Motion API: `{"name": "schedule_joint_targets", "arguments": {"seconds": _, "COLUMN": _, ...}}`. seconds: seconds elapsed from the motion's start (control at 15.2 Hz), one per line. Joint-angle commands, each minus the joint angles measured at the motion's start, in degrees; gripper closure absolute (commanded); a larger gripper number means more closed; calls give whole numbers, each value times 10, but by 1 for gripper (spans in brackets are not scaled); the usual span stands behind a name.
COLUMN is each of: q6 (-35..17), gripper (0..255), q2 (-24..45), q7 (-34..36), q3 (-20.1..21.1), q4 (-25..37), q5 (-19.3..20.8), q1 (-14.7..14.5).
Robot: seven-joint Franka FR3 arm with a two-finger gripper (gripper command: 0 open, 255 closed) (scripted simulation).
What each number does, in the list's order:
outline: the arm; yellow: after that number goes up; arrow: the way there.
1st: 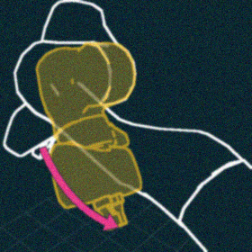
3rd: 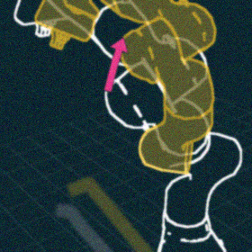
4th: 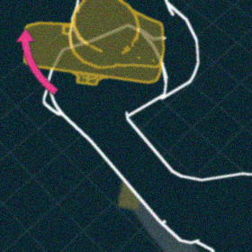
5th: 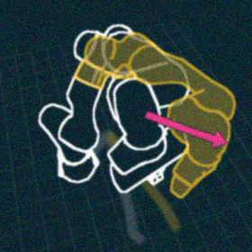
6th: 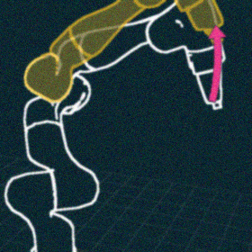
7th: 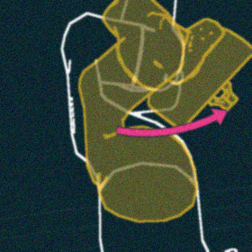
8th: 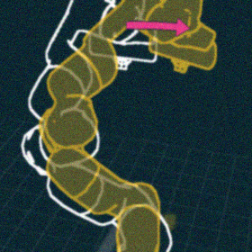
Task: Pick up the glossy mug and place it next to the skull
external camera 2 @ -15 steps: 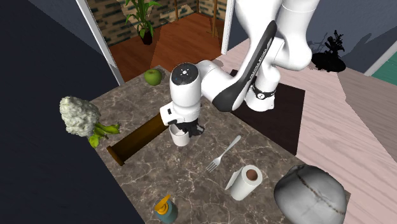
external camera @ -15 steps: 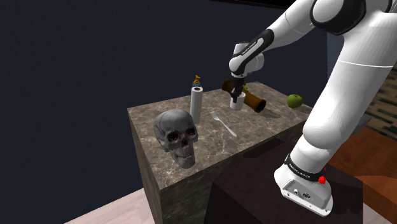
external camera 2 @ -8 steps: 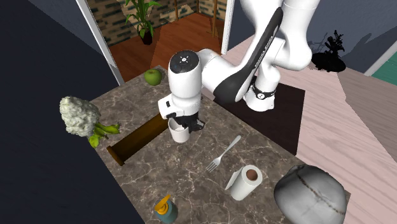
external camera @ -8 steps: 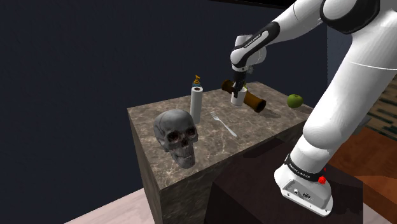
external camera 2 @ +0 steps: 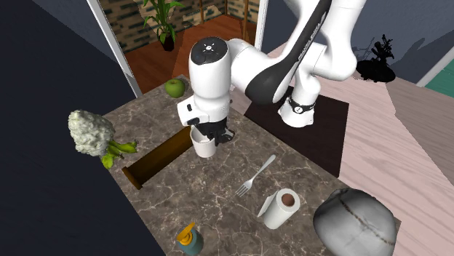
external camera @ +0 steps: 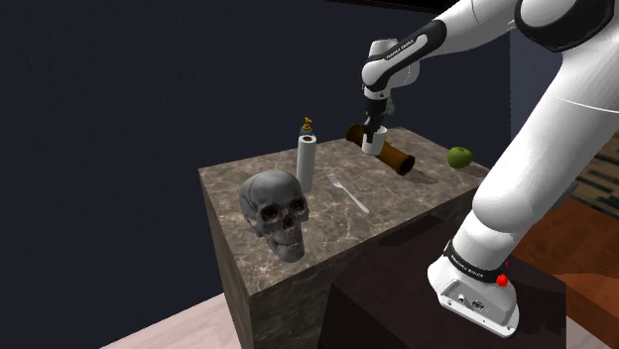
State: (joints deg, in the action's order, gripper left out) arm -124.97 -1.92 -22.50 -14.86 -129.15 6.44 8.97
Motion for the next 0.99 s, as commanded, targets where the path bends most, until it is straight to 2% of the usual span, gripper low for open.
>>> {"name": "schedule_joint_targets", "arguments": {"seconds": 0.0, "q6": 15, "gripper": 255, "q2": -10, "q7": -1, "q3": -1, "q4": 6, "q5": 2, "q1": 1}}
{"name": "schedule_joint_targets", "arguments": {"seconds": 0.92, "q6": 124, "gripper": 255, "q2": -52, "q7": -3, "q3": 4, "q4": 72, "q5": 6, "q1": -1}}
